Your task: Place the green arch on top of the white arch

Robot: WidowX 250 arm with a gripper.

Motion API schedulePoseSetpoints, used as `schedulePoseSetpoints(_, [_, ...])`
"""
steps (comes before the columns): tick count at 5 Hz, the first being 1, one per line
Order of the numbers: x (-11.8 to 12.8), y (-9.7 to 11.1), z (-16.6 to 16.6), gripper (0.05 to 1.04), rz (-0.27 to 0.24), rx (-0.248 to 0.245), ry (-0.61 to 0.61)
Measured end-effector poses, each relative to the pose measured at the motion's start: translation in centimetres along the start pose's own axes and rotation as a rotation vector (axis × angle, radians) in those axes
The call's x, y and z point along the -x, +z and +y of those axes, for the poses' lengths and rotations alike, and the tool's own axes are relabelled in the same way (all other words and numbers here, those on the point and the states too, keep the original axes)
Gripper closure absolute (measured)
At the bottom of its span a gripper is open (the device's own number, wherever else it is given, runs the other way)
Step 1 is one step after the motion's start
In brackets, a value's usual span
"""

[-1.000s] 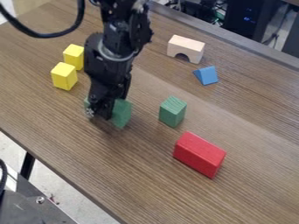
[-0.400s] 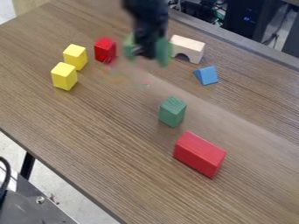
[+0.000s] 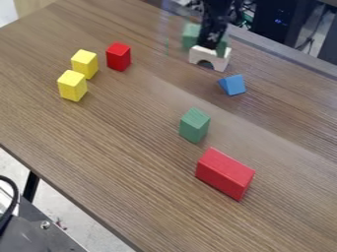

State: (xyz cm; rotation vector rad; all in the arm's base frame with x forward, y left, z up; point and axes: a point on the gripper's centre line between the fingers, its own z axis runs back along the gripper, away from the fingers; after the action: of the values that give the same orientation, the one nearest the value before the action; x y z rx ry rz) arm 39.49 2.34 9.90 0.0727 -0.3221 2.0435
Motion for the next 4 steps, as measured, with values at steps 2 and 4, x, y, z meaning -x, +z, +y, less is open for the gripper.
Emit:
schedulePoseSetpoints(2, [1.07, -0.17, -2.30, 0.517, 0.021, -0.019, 0.028])
schedulePoseSetpoints(4, [0.80, -1.09, -2.56, 0.517, 0.001, -0.039, -0.061])
